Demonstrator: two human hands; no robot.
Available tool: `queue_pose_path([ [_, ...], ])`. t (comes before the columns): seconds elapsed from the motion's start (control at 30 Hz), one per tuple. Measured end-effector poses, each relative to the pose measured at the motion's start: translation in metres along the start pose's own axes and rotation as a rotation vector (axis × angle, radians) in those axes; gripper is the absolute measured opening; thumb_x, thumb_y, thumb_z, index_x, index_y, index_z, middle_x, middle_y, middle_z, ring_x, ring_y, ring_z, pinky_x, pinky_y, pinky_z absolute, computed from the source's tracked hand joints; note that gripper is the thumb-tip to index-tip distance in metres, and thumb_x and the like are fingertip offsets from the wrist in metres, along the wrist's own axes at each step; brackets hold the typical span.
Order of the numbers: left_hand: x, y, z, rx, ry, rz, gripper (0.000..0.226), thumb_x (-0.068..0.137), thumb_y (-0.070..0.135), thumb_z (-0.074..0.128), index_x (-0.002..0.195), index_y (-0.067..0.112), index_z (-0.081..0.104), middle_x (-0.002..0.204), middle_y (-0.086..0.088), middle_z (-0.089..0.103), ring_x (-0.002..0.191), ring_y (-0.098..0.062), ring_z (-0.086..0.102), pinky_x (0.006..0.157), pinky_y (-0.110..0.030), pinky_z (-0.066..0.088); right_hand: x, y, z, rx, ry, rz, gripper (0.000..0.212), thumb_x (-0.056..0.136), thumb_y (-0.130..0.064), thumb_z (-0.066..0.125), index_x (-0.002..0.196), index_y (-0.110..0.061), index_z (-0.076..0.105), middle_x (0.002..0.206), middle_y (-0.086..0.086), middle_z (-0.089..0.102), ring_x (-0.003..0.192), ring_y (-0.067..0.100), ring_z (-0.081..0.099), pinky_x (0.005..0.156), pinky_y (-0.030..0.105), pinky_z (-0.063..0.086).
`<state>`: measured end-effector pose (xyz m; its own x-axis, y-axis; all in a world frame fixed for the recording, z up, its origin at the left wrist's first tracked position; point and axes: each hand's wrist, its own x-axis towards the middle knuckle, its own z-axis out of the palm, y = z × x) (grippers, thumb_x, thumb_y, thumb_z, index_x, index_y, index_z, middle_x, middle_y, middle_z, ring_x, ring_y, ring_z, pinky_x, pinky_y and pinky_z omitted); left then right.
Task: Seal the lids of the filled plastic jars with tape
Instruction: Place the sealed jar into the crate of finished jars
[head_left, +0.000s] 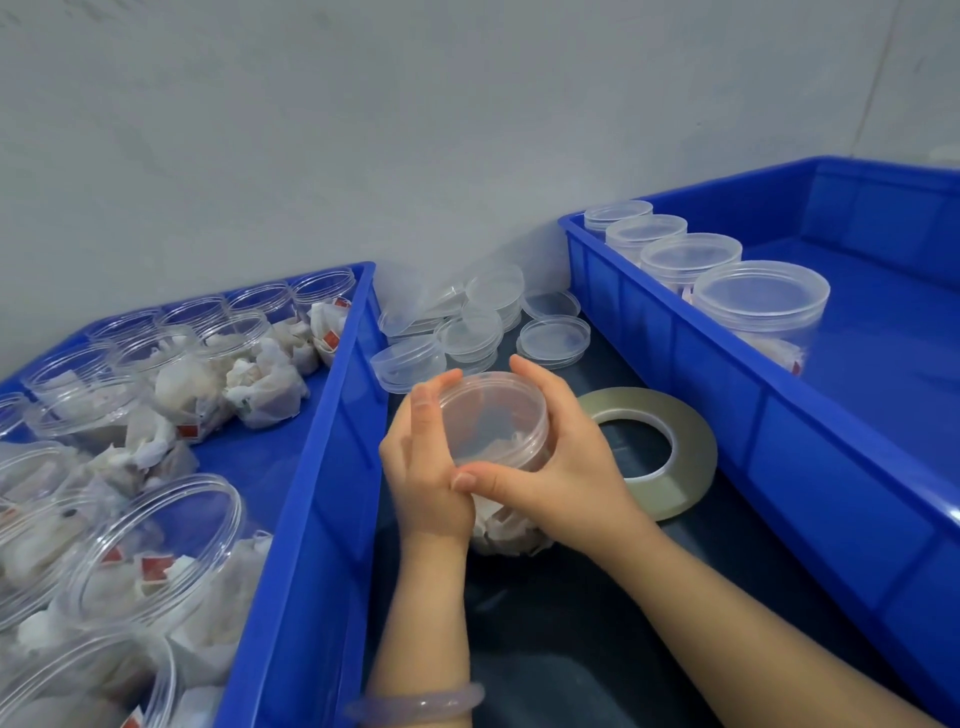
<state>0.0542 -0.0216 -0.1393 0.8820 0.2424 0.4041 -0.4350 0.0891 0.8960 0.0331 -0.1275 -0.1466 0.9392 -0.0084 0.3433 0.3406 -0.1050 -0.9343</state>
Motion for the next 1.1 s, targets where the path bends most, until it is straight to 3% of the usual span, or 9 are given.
queue_pose_path([
  [0.2, -0.004, -0.001, 0.001, -0.060, -0.027, -0.082, 0.060, 0.075, 0.066, 0.042, 0.117, 0.026, 0.056, 0.124, -0.004, 0.062, 0.115, -0.019, 0.059, 0.096, -0.034, 0.047, -0.001, 0.001, -0.001, 0.027, -0.015, -0.003, 0.118, 0.041, -0.053, 0.083, 0.143, -0.032, 0.026, 0.140, -0.020, 0.040, 0.127, -0.011, 0.039, 0.102, 0.011, 0.035],
  [0.33, -0.001, -0.006, 0.001, -0.073, -0.040, -0.068, 0.047, 0.084, 0.053, 0.038, 0.100, 0.019, 0.066, 0.099, -0.007, 0.071, 0.096, -0.023, 0.068, 0.078, -0.028, 0.053, -0.002, 0.004, 0.001, 0.018, 0.025, -0.015, 0.116, 0.043, -0.051, 0.085, 0.142, -0.031, 0.030, 0.126, -0.027, 0.047, 0.116, -0.016, 0.045, 0.089, 0.002, 0.037],
  [0.43, -0.004, -0.007, 0.000, -0.078, -0.035, -0.061, 0.064, 0.074, 0.068, 0.039, 0.118, 0.025, 0.056, 0.118, 0.003, 0.064, 0.109, -0.010, 0.062, 0.089, -0.027, 0.050, -0.002, 0.006, 0.001, -0.009, 0.037, -0.028, 0.110, 0.041, -0.059, 0.079, 0.137, -0.035, 0.031, 0.133, -0.019, 0.046, 0.122, -0.009, 0.043, 0.097, 0.009, 0.038],
  [0.5, -0.004, -0.006, -0.001, -0.080, -0.076, -0.085, 0.075, 0.072, 0.070, 0.039, 0.121, 0.017, 0.057, 0.117, -0.006, 0.066, 0.107, -0.017, 0.064, 0.091, -0.034, 0.051, -0.002, 0.006, 0.002, -0.019, 0.038, -0.044, 0.114, 0.041, -0.059, 0.078, 0.140, -0.034, 0.028, 0.139, -0.015, 0.041, 0.128, -0.006, 0.039, 0.102, 0.012, 0.035],
  [0.57, -0.005, -0.006, -0.001, -0.067, -0.102, -0.073, 0.075, 0.074, 0.068, 0.038, 0.113, 0.008, 0.063, 0.107, -0.013, 0.069, 0.102, -0.026, 0.066, 0.088, -0.038, 0.052, -0.002, 0.006, 0.001, -0.005, 0.057, -0.058, 0.112, 0.040, -0.058, 0.079, 0.138, -0.035, 0.029, 0.132, -0.022, 0.044, 0.122, -0.011, 0.042, 0.097, 0.008, 0.037],
  [0.73, -0.007, -0.008, 0.000, -0.045, -0.084, -0.071, 0.065, 0.071, 0.073, 0.038, 0.113, 0.027, 0.058, 0.116, -0.002, 0.065, 0.109, -0.017, 0.062, 0.092, -0.034, 0.050, -0.002, 0.009, 0.000, -0.021, 0.061, -0.092, 0.102, 0.047, -0.059, 0.075, 0.136, -0.030, 0.035, 0.134, -0.009, 0.048, 0.124, 0.002, 0.046, 0.102, 0.022, 0.040],
  [0.8, -0.007, -0.007, -0.001, -0.049, -0.112, -0.056, 0.080, 0.071, 0.080, 0.042, 0.110, 0.013, 0.063, 0.111, -0.013, 0.067, 0.105, -0.025, 0.064, 0.093, -0.043, 0.050, 0.001, 0.010, 0.000, 0.072, 0.056, -0.107, 0.093, 0.058, -0.067, 0.067, 0.136, -0.024, 0.039, 0.132, -0.003, 0.053, 0.121, 0.005, 0.051, 0.100, 0.023, 0.042],
  [0.93, -0.006, -0.007, -0.005, 0.018, -0.194, -0.002, 0.101, 0.052, 0.094, 0.049, 0.123, 0.022, 0.051, 0.121, -0.004, 0.061, 0.112, -0.014, 0.060, 0.093, -0.030, 0.048, 0.006, 0.011, 0.001, 0.386, 0.154, -0.002, 0.101, 0.056, -0.089, 0.055, 0.119, -0.010, 0.056, 0.121, 0.012, 0.063, 0.114, 0.019, 0.059, 0.099, 0.035, 0.047],
  [1.1, -0.013, 0.010, 0.008, -0.039, -0.094, 0.125, 0.074, 0.070, 0.073, 0.058, 0.110, 0.011, 0.059, 0.103, -0.002, 0.067, 0.099, -0.016, 0.064, 0.087, -0.037, 0.051, 0.000, -0.009, 0.006, 0.167, 0.243, -0.159, 0.057, 0.080, -0.065, 0.049, 0.104, -0.014, 0.061, 0.093, -0.011, 0.068, 0.090, -0.003, 0.062, 0.076, 0.009, 0.044],
])
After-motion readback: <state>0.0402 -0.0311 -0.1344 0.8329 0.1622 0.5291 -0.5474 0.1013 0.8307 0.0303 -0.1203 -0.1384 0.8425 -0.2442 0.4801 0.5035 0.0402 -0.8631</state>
